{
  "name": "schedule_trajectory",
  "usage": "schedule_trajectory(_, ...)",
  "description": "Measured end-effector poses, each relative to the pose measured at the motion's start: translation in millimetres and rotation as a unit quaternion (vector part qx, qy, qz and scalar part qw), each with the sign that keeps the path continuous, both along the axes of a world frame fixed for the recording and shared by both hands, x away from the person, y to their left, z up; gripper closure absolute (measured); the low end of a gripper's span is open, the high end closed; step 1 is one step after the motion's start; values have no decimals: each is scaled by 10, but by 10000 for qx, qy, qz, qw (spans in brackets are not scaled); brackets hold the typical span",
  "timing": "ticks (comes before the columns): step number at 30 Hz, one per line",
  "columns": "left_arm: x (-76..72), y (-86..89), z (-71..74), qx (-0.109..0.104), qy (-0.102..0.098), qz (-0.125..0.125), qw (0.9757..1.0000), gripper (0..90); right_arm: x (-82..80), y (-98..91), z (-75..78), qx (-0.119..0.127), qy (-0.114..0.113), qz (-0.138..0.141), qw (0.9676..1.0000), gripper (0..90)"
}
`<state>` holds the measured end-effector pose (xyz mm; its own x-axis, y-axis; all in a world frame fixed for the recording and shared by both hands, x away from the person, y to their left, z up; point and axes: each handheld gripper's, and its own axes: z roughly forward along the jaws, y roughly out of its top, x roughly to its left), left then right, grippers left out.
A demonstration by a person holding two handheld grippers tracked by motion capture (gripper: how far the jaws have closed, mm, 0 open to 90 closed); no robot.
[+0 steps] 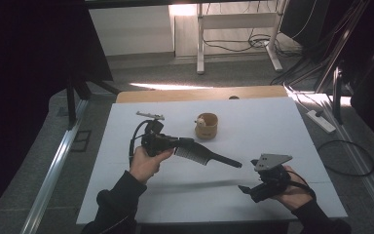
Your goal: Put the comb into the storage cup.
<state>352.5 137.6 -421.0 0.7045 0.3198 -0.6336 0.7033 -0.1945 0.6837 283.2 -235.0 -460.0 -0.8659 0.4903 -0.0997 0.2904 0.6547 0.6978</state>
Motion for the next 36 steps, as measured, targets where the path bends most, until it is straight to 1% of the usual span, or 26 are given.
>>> schedule_trajectory(2,8,18,12,5,-17,35,10000,835,3,-18,-14,-62,33,-56,10000,41)
schedule_trajectory(5,17,53,31,14,-46,77,10000,835,0,-52,-25,-76,79,-123,9999,34)
schedule_trajectory(11,41,140,50,-6,-56,189,9998,835,9,-113,-40,10,222,-234,9995,14)
schedule_trajectory(13,58,165,50,8,-45,224,9997,835,14,-130,-42,-3,275,-275,9992,8)
schedule_trajectory(17,90,198,53,-16,-20,268,9996,835,-2,-166,-54,52,363,-318,9988,0)
schedule_trajectory(20,112,222,71,-11,-39,298,9995,834,-21,-200,-54,61,420,-425,9982,0)
schedule_trajectory(23,129,242,103,22,-59,310,9995,835,-37,-240,-48,75,389,-523,9978,0)
schedule_trajectory(24,135,250,117,30,-72,320,9995,834,-41,-253,-46,72,347,-534,9979,0)
schedule_trajectory(28,161,290,176,50,-116,343,9993,835,-69,-304,-27,72,309,-696,9971,0)
schedule_trajectory(30,174,315,205,65,-132,376,9992,835,-90,-333,-20,88,256,-775,9966,0)
schedule_trajectory(33,194,355,239,47,-130,413,9991,834,-117,-380,-12,139,265,-876,9957,0)
schedule_trajectory(36,218,390,270,50,-139,456,9988,835,-137,-434,-13,145,343,-1008,9942,0)
